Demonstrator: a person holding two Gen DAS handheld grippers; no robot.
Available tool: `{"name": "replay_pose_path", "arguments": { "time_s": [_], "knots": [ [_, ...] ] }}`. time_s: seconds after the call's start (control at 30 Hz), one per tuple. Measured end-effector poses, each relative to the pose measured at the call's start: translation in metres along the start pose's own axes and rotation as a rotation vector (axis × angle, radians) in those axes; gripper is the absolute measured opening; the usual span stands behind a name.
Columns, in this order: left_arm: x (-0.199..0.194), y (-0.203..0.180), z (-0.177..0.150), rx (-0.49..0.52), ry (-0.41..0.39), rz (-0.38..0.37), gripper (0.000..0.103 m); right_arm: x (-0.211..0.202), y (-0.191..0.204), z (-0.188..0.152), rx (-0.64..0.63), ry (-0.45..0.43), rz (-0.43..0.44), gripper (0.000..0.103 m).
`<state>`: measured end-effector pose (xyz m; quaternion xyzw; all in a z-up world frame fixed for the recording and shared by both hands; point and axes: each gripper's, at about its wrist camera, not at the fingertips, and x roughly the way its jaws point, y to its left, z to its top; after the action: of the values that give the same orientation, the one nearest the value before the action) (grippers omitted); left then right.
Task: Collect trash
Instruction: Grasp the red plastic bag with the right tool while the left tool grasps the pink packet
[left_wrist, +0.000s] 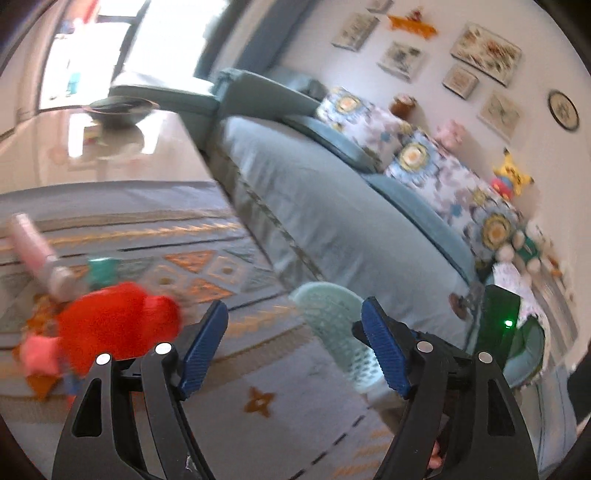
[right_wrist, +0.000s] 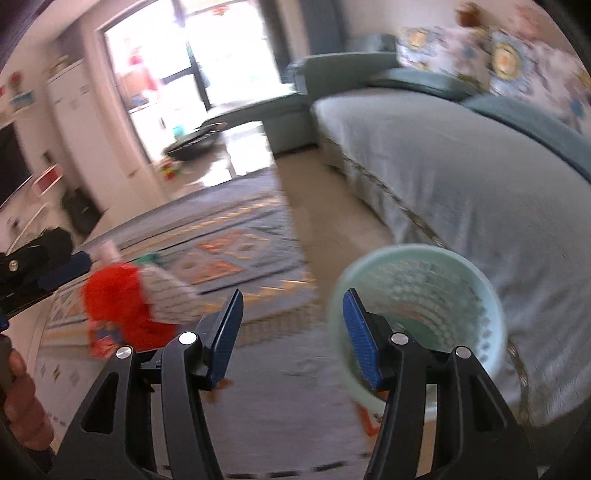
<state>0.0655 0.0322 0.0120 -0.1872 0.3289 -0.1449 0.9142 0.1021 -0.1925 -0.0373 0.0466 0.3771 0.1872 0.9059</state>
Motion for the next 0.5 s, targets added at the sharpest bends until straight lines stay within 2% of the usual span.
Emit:
{"name": "replay_pose_path", "arguments": {
  "time_s": [0.17, 0.27, 0.5],
  "knots": [
    [-0.042, 0.045, -0.011, -0.06, -0.07, 0.138, 0.073, 0.012, 0.054, 0.003, -0.098, 0.008, 0.077, 0.052],
    [-0.06, 0.073, -0.02, -0.087, -0.091, 0.248, 0.073, 0.023, 0.083, 0.002, -0.147, 0.028, 0.117, 0.046],
    [-0.078, 0.139, -0.039, -0.22, -0.091, 0.326, 0.072, 0.053, 0.134, 0.002, -0.223, 0.076, 0.175, 0.045]
  ]
}}
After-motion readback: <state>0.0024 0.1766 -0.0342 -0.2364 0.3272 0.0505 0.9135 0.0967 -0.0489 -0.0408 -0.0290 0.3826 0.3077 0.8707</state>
